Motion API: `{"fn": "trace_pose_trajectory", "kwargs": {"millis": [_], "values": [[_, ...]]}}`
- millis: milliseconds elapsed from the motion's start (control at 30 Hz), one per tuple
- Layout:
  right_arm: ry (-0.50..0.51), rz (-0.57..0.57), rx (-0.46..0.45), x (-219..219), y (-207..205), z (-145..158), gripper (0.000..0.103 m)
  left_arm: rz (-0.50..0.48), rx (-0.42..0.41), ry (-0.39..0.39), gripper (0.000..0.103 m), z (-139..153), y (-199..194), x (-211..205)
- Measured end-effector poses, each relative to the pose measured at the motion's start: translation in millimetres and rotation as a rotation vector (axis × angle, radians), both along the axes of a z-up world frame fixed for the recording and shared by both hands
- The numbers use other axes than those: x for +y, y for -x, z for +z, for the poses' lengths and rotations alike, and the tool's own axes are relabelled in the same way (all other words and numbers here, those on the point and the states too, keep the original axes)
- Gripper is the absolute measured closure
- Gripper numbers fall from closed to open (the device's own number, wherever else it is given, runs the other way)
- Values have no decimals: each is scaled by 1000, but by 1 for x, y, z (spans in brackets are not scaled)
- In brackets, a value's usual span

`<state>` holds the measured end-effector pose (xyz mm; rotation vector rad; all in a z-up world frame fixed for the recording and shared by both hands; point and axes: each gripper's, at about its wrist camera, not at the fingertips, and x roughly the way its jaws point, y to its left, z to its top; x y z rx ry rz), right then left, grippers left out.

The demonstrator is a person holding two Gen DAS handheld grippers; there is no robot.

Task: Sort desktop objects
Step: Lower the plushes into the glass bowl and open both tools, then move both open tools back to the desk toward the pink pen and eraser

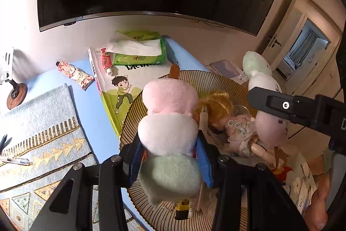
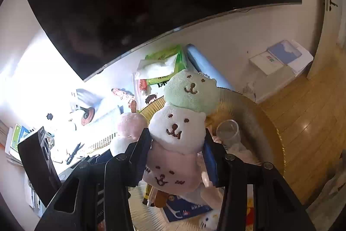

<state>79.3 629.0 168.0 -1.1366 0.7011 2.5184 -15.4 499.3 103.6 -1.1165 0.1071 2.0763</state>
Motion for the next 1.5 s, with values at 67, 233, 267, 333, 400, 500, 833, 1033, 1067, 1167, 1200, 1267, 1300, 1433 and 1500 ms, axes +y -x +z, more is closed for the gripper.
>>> {"fn": "trace_pose_trajectory", "kwargs": {"millis": [67, 233, 267, 333, 400, 500, 833, 1033, 1067, 1167, 1200, 1267, 1300, 1433, 1500], "values": [[6, -5, -10, 1, 1, -3, 57, -6, -7, -1, 61, -2, 2, 1], [5, 20, -39, 0, 5, -8, 54, -54, -4, -4, 41, 1, -3, 1], [1, 21, -42, -1, 5, -8, 54, -55, -4, -4, 32, 2, -4, -2], [-8, 13, -50, -2, 0, -7, 51, -41, -15, -6, 30, 4, -6, -11], [-11, 3, -52, -3, -8, -6, 46, -35, -30, -25, 30, 9, -10, -24], [5, 4, -35, -8, -26, -1, 45, -11, -26, -28, 30, 18, -19, -47], [-17, 133, 57, -92, -32, 40, 41, 201, -30, -21, 30, 38, -21, -184], [-60, 311, 140, -177, 4, 65, 30, 425, -7, 4, 30, 47, 1, -302], [-62, 338, 143, -191, 12, 66, 30, 463, -3, 4, 30, 49, 7, -323], [-51, 406, 144, -230, 37, 66, 30, 576, 29, 5, 30, 55, 23, -382], [-45, 423, 147, -241, 46, 68, 30, 614, 41, 4, 30, 57, 30, -400], [-41, 446, 164, -265, 59, 73, 30, 682, 57, -6, 30, 56, 47, -434], [-48, 456, 175, -275, 66, 76, 30, 721, 62, -7, 30, 55, 56, -449], [-115, 487, 201, -321, 96, 85, 30, 868, 48, -30, 30, 31, 100, -493], [-145, 502, 190, -343, 111, 81, 30, 917, 25, -29, 30, 9, 120, -503]]}}
